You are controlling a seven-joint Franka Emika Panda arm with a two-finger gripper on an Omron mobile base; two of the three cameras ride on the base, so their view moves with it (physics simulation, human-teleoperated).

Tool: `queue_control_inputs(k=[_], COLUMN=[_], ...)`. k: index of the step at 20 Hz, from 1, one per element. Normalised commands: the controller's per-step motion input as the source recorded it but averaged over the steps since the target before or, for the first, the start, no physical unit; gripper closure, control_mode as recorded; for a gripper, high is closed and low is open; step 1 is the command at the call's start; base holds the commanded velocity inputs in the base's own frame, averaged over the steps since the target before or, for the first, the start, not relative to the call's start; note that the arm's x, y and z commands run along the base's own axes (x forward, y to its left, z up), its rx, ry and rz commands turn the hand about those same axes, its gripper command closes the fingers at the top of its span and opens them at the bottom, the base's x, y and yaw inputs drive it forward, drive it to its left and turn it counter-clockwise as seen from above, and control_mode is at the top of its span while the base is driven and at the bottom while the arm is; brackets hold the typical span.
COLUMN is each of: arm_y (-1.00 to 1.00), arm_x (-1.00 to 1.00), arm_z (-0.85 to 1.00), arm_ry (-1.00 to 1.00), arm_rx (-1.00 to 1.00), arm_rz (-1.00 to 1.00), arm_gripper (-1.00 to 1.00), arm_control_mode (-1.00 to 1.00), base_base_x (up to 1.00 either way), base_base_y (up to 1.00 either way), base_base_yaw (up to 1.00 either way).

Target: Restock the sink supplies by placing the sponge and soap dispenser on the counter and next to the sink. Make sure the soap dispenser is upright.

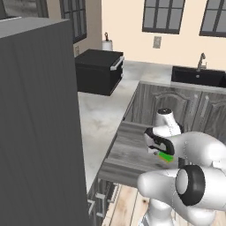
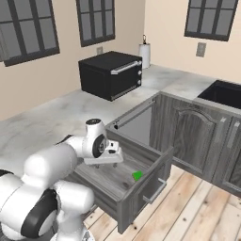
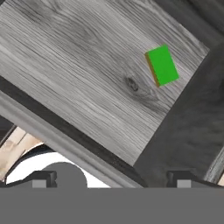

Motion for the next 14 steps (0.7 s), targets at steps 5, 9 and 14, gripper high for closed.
queue_control_inputs(k=[5,9,14], arm_y=[-0.3,-0.1,-0.03], arm_x=[0.35,0.25,0.01], arm_z=[-0.26,-0.23,-0.35], arm_ry=[0.07,0.07,0.01], arm_rx=[0.04,0.0,0.0], arm_rz=[-0.06,-0.11,-0.09], arm_gripper=[-1.0,-1.0,-1.0], arm_control_mode=[-1.0,-1.0,-1.0], base_base_x=[0.0,0.0,0.0], base_base_y=[0.0,0.0,0.0], base_base_yaw=[0.0,0.0,0.0])
